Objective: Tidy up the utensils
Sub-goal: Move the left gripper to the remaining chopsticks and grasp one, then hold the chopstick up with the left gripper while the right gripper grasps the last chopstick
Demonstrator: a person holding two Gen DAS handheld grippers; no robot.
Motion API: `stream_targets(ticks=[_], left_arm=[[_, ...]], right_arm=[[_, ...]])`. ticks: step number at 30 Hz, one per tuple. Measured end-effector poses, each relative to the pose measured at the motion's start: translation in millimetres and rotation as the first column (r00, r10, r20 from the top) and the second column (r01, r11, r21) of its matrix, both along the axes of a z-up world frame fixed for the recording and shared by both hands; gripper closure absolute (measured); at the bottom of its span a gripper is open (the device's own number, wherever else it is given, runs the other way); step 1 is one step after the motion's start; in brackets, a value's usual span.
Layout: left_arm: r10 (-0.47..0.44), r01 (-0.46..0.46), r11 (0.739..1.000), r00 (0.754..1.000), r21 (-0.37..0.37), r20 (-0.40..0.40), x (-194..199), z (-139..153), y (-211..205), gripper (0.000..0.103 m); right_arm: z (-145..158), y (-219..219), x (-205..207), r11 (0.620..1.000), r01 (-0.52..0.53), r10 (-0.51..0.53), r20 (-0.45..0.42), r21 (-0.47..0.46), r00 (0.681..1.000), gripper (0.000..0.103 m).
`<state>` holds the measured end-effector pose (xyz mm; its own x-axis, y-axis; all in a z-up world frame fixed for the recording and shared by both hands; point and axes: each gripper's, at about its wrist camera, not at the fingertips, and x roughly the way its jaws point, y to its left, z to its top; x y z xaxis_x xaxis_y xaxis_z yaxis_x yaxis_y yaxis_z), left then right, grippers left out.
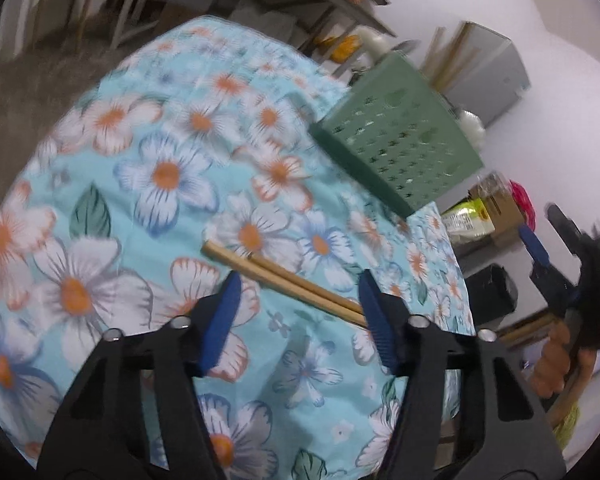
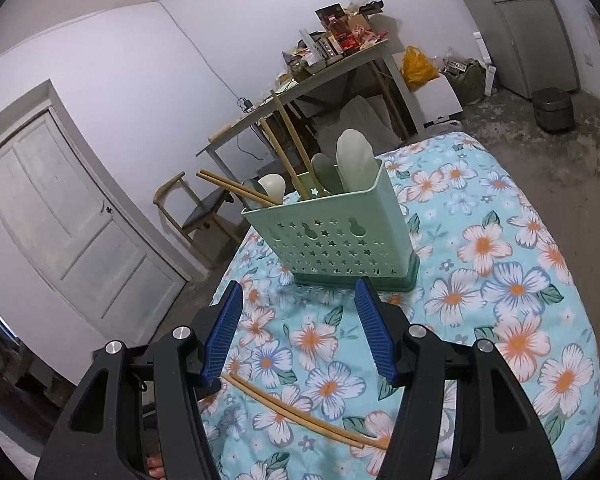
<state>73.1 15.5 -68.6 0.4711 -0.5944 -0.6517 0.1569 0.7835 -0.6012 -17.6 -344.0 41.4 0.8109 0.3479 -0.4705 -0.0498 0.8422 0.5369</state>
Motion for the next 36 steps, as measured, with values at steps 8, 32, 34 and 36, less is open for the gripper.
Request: stream_targets(ticks=[8, 32, 34, 36], left_arm=[[0.113, -0.134, 0.977, 0.985, -0.169, -0.127, 18.6, -27.4, 20.9, 0.075], [0.254, -0.256, 0.935, 0.966, -0.244, -0.039, -0.1, 1.4, 77.9, 0.093], [0.262, -0.261, 0.936, 0.965, -0.235, -0.028, -1.2, 5.0, 79.9, 0.093], [0.265, -0.264, 0.936, 0.964, -0.233, -0.027, -1.8, 6.6, 81.6, 0.094]], right_arm=[[-7.7, -7.8, -0.6, 1.0, 0.001, -0.001, -0.005, 0.027, 1.0, 0.046], [-6.1, 1.0, 1.4, 0.997, -0.045, 0.044, 0.006, 0.057, 0.999, 0.046], [-6.3, 0.8, 0.2, 0.997, -0.047, 0.046, 0.007, 0.062, 0.999, 0.046], [-6.6, 1.9, -0.4, 0.997, -0.05, 0.05, 0.006, 0.062, 0.999, 0.046]])
